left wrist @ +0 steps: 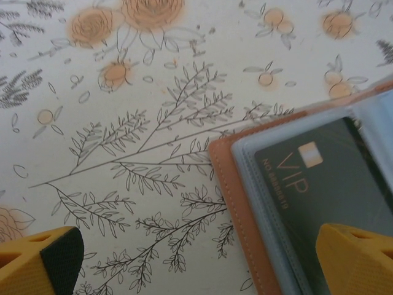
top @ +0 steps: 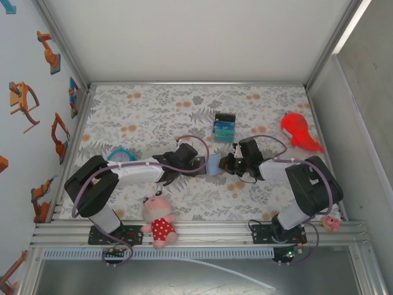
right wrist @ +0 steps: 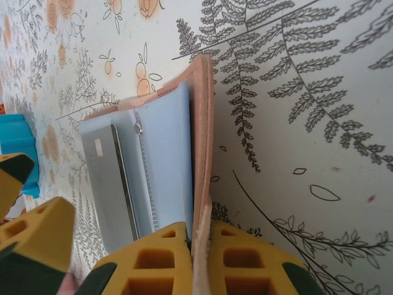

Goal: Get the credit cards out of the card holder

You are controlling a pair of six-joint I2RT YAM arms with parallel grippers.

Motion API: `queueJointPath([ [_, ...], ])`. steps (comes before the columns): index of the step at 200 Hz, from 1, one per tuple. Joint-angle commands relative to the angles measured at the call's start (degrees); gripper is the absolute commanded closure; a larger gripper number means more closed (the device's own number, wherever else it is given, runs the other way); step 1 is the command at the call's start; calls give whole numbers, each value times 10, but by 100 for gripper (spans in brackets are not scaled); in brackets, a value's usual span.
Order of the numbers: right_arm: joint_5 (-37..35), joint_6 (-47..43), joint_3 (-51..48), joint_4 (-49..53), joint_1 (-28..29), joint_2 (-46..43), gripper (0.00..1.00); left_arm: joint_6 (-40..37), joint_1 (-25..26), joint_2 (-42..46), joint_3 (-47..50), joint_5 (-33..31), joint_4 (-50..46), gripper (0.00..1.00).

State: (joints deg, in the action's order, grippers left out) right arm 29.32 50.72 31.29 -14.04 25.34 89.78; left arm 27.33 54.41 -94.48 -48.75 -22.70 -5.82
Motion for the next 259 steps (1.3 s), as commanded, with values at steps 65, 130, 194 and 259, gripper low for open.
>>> queueJointPath([
  [65,-64,-13,-29,83,3,-75,59,-7,0,-52,-27,-13,-40,3],
  [130,-193,-51,-9,265,1,-235,67,-8,1,-24,-25,-3,-46,3],
  [194,-211,-66,31,322,19,-287,70,8,-2,28,-24,-8,-32,3],
  [259,-158,-62,78,215,81,-164,73,-1,-18,-14,-21,12,-7,0],
])
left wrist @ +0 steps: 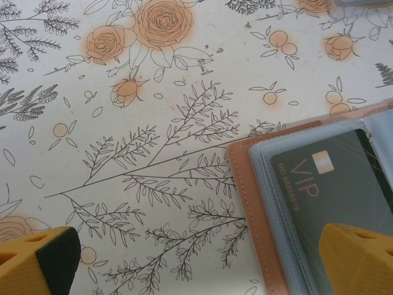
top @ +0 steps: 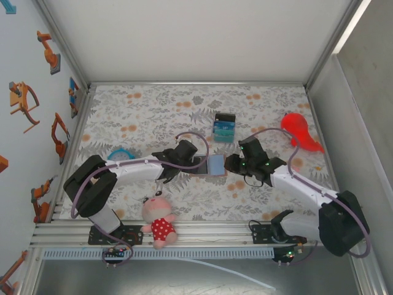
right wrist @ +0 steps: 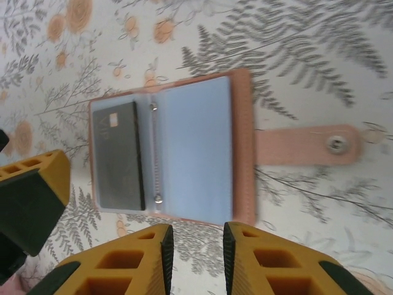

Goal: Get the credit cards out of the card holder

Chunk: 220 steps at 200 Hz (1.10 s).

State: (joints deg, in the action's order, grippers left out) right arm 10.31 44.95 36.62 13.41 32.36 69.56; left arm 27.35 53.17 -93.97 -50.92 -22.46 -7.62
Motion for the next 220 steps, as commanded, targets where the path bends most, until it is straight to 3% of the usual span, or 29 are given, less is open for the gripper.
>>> queueJointPath([
  [1,34,-4,25,-62,11,40,73,-1,-6,-19,1,10,11,0],
  [135,150,20,44,-186,12,211,83,-34,-15,-62,-2,19,2,1],
  [220,169,22,46,-214,10,255,84,-34,-15,-61,-2,30,-10,2],
])
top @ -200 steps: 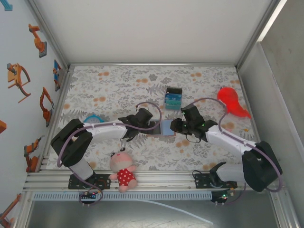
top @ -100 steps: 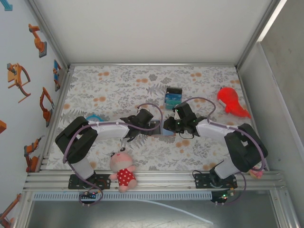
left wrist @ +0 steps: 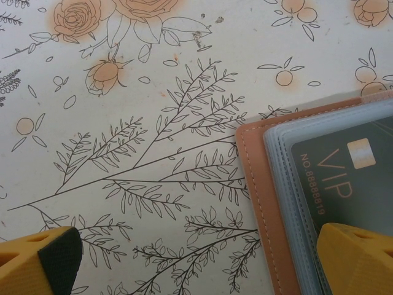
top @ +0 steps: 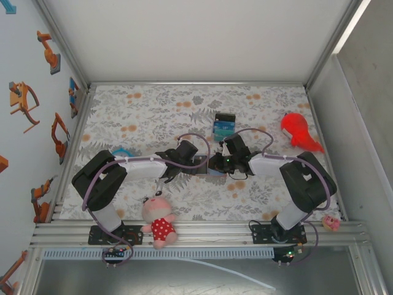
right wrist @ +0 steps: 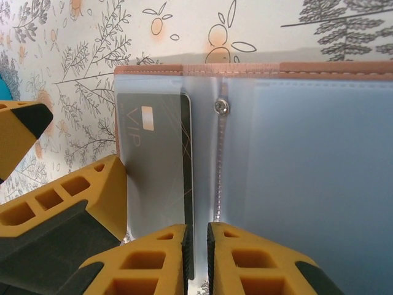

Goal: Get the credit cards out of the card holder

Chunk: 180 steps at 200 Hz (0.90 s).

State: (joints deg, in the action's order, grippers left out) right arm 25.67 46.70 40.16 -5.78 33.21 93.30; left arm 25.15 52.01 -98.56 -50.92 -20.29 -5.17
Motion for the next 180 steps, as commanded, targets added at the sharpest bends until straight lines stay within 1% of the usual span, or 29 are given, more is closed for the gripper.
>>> queueJointPath([
  [1,16,5,11,-23,1,18,84,-12,-3,-15,-2,9,-34,2],
  [118,44,32,-1,-85,1,48,84,-6,0,-19,-6,20,-35,2],
  [180,36,32,-10,-83,-1,33,96,-3,0,-18,-7,15,-42,2],
])
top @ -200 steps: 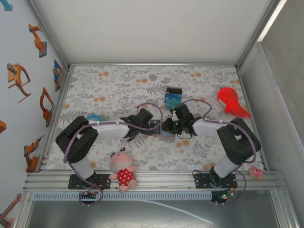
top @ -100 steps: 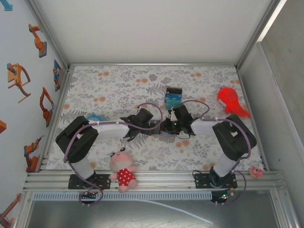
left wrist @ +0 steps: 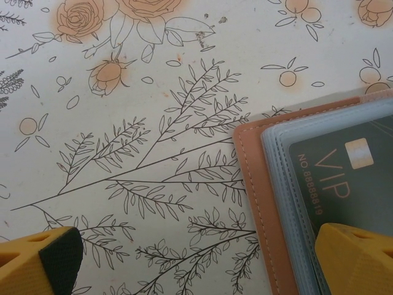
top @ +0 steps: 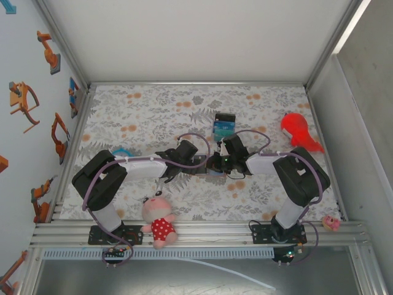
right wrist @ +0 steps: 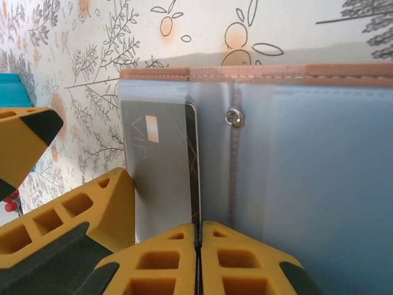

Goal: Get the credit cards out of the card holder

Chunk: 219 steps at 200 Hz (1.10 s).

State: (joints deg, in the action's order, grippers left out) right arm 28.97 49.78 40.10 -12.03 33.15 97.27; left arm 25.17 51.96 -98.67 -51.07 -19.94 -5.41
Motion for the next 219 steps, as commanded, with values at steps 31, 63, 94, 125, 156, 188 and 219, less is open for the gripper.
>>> queueJointPath([
  [31,0,1,-16,-18,-6,-16,100,-3,1,-15,-6,9,-43,2],
  [63,-1,0,-24,-16,-15,-22,100,-4,0,-17,-7,6,-47,2],
  [94,0,-2,-33,-16,-24,-30,100,-3,-1,-16,-8,5,-50,2],
  [125,0,-4,-40,-13,-30,-38,100,-5,-2,-17,-9,4,-52,2],
  [156,1,-6,-42,-10,-33,-42,100,-4,-3,-19,-10,3,-52,2],
  [188,-6,-19,-39,13,-36,-49,100,-7,-4,-21,-13,4,-53,2],
  [219,-29,-50,-23,72,-37,-67,100,-21,-6,-19,-15,3,-50,2],
])
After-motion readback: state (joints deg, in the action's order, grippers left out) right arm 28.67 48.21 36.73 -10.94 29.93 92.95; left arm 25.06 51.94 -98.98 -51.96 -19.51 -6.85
